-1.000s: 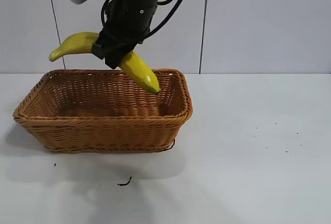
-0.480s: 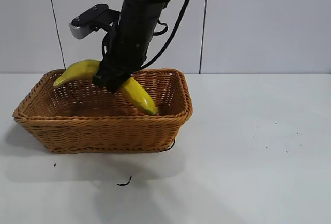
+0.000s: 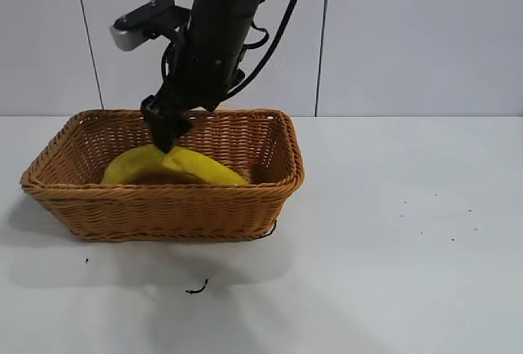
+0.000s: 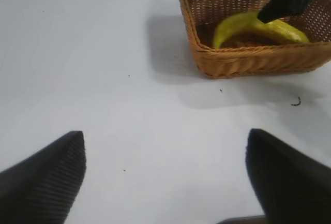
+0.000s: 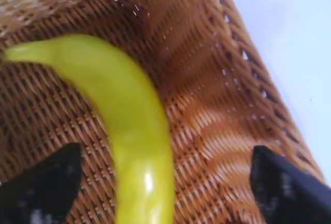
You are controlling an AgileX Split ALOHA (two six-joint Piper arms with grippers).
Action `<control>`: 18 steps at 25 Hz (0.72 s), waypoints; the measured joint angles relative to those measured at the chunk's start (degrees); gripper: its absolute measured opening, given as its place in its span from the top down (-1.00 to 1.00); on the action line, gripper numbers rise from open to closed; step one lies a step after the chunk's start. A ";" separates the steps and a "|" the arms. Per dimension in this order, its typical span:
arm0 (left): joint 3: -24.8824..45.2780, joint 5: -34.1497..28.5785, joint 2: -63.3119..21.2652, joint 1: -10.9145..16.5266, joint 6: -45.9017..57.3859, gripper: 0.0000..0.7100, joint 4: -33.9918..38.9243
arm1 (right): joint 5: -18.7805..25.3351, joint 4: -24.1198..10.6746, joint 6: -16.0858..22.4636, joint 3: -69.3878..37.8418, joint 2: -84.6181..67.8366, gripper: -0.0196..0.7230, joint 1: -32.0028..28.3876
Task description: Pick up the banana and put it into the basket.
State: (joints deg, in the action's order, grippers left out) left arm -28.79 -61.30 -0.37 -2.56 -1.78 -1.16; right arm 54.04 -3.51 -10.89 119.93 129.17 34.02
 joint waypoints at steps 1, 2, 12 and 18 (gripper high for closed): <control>0.00 0.00 0.00 0.00 0.00 -0.79 0.00 | 0.84 -0.05 1.20 0.00 -0.45 -0.91 -0.86; 0.00 0.00 0.00 0.00 0.00 -0.79 0.00 | 2.00 -0.05 2.56 0.00 -0.68 -0.91 -2.12; 0.00 0.00 0.00 0.00 0.00 -0.79 0.00 | 12.38 1.33 8.85 0.00 -0.87 -0.91 -17.28; 0.00 0.00 0.00 0.00 0.00 -0.79 0.00 | 14.90 1.43 10.89 0.00 -0.87 -0.91 -26.64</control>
State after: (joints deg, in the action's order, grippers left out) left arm -28.79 -61.30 -0.37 -2.56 -1.78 -1.16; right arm 68.94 -2.07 0.00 119.93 128.29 7.38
